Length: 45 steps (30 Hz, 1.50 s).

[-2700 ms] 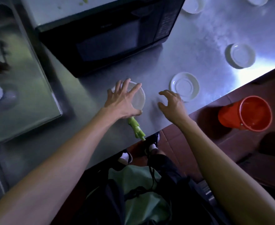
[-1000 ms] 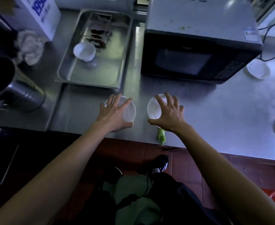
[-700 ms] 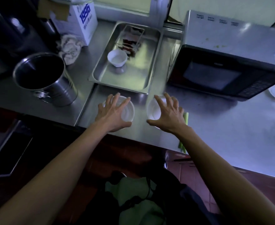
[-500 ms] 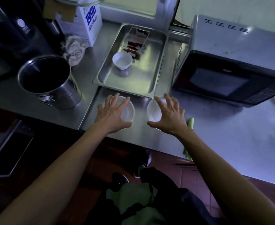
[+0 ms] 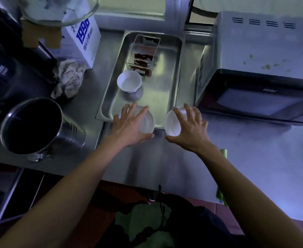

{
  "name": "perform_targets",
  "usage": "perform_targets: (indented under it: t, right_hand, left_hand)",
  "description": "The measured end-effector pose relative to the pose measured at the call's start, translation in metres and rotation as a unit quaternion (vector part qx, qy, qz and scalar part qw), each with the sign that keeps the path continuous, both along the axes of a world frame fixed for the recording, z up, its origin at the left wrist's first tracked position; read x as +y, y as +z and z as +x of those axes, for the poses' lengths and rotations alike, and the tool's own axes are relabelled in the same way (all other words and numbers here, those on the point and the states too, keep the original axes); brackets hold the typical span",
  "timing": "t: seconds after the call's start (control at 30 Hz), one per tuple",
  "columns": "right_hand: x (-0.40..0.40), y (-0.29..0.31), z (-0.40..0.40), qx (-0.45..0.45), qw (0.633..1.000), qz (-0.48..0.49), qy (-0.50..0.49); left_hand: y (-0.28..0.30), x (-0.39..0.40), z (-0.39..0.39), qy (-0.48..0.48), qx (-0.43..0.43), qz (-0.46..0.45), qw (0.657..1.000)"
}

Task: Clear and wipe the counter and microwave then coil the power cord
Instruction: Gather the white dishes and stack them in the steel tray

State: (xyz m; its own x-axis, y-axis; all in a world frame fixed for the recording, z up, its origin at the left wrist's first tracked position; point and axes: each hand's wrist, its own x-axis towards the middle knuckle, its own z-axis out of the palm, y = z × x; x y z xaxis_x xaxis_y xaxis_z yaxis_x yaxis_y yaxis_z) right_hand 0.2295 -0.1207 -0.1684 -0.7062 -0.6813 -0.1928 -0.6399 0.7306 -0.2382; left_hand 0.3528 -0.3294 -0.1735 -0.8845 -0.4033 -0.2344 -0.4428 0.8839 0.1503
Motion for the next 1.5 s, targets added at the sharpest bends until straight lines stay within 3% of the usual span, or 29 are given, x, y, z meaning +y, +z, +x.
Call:
perform_targets:
  t: [0.4,0.6,1.03,1.5]
  right_hand:
    - [-0.024,-0.020,-0.032,-0.026,0.999,0.021,-0.009]
    - [-0.022,-0.021,-0.039,-0.032,0.998,0.010,-0.054]
    - [-0.027,-0.027,-0.043,-0.054,0.991,0.000,-0.126]
    - [-0.036,-0.027,-0.037,-0.065,0.991,-0.004,-0.116]
  left_hand:
    - [-0.028,-0.039,-0.064,-0.003,-0.037,0.033,0.999]
    - [-0.046,-0.045,-0.094,-0.001,-0.071,0.100,0.992]
    - [-0.077,-0.045,-0.132,-0.100,-0.097,0.052,0.989]
    - [-0.077,-0.053,-0.119,-0.107,-0.068,0.030,0.991]
